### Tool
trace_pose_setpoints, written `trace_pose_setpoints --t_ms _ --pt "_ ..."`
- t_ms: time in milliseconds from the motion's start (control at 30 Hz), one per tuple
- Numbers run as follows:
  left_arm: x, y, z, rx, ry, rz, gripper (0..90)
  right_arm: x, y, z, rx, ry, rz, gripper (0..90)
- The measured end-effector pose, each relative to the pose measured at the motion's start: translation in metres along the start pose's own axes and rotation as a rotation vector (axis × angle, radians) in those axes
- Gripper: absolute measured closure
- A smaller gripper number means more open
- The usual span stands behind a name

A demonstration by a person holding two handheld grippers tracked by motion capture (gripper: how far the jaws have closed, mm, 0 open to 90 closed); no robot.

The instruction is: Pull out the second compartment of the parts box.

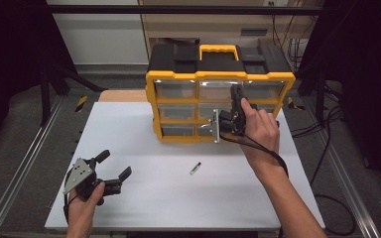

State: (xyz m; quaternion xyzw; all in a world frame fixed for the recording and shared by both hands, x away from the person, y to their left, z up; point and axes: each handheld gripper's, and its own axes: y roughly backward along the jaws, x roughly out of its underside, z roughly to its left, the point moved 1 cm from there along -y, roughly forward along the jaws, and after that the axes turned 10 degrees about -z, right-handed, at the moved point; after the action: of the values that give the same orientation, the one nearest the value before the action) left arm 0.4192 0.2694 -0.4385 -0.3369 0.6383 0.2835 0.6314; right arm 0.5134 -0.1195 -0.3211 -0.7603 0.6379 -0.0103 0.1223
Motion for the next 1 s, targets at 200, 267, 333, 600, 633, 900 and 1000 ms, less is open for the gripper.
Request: trace_pose_setpoints --t_ms 200,267,333,600,633,900,1000 --pt "0.0 0.0 0.0 0.0 -0.001 0.0 2.5 0.0 0.006 -0.002 -0.002 -0.008 -0.003 81.2" --pt "0.0 0.0 0.0 -0.001 -0.001 0.0 2.5 0.0 0.008 -0.002 -0.001 -0.009 -0.004 81.3" --pt "0.0 0.0 0.0 -0.002 0.001 -0.002 2.5 -0.001 0.01 -0.002 -0.002 -0.01 -0.004 81.3" --pt "0.0 0.001 0.0 -0.002 0.0 -0.002 2.5 -0.001 0.015 -0.004 -0.006 -0.004 -0.007 81.4" --pt "0.0 0.001 0.0 -0.002 0.0 -0.002 2.5 -0.001 0.016 -0.004 -0.006 -0.004 -0.008 81.4" --pt "-0.001 0.001 0.0 -0.002 0.0 -0.002 2.6 -0.002 0.021 -0.005 -0.005 -0.004 -0.01 81.4" --pt "-0.001 0.001 0.0 -0.001 -0.001 -0.005 2.6 -0.002 0.023 -0.005 -0.003 -0.004 -0.016 81.4"
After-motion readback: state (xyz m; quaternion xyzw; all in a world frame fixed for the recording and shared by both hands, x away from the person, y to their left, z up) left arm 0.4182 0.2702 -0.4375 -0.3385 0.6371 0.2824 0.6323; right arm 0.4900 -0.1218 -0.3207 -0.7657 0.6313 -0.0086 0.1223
